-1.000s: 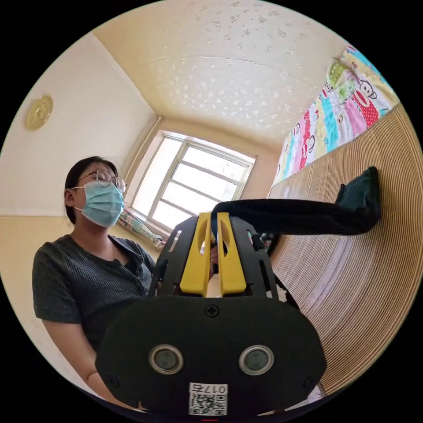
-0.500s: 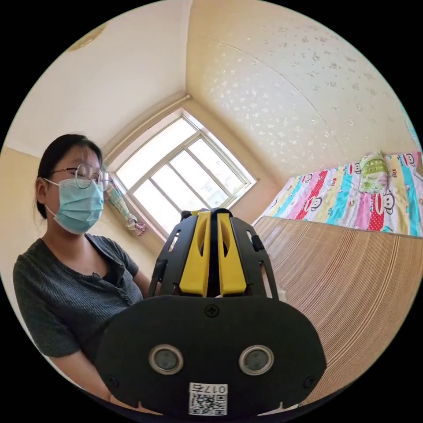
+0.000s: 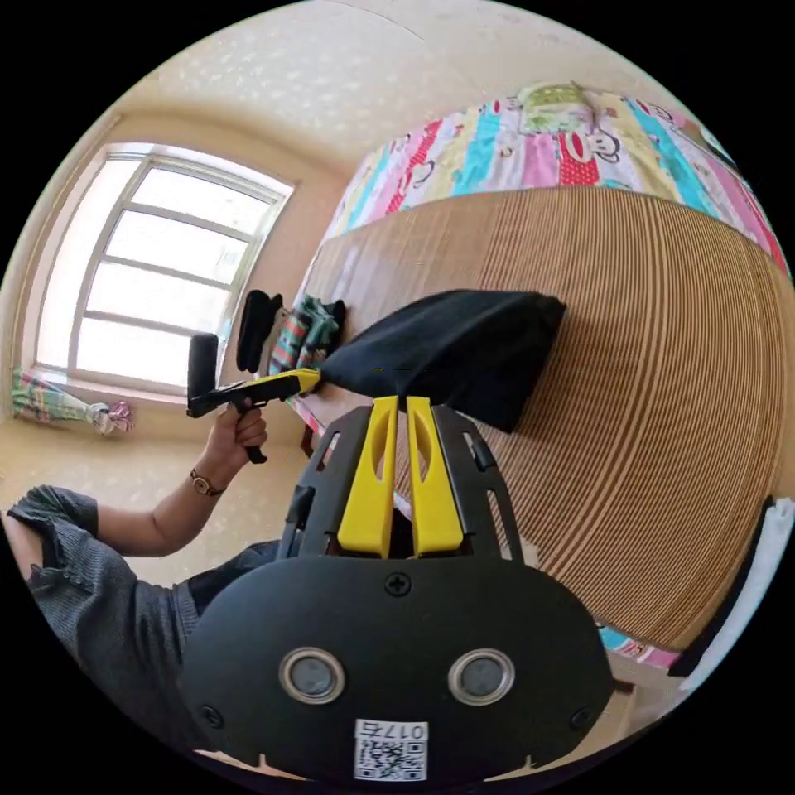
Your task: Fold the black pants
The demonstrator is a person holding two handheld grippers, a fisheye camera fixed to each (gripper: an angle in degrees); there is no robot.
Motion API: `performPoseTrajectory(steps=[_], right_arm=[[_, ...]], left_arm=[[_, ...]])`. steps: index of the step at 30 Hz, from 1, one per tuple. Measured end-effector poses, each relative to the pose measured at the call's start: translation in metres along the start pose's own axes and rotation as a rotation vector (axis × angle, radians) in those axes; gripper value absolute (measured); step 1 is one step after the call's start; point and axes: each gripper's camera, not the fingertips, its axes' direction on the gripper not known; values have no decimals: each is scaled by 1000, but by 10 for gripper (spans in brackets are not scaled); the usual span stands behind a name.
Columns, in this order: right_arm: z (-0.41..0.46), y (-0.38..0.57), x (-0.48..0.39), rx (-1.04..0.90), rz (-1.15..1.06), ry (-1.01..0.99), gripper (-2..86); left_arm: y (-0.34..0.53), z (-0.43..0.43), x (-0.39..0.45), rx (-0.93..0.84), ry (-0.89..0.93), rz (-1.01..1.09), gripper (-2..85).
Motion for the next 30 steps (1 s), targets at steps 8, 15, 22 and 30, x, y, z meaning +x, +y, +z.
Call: performPoseTrajectory(steps=[8,15,22,30], right_arm=[[76,94,125,-174,306,-101,54],[66,-24,196,-38,227,-106,123],[103,-94,246,-24,218,-175,149],[99,-19,236,21,380,-250,109]], left_arm=[[63,70,-75,-89,173,-323,116],[-66,93,-107,20,83,-188,151],[-129,133,-117,-50,27,-91,152],[-75,118,-117,-173,125,-201,88]])
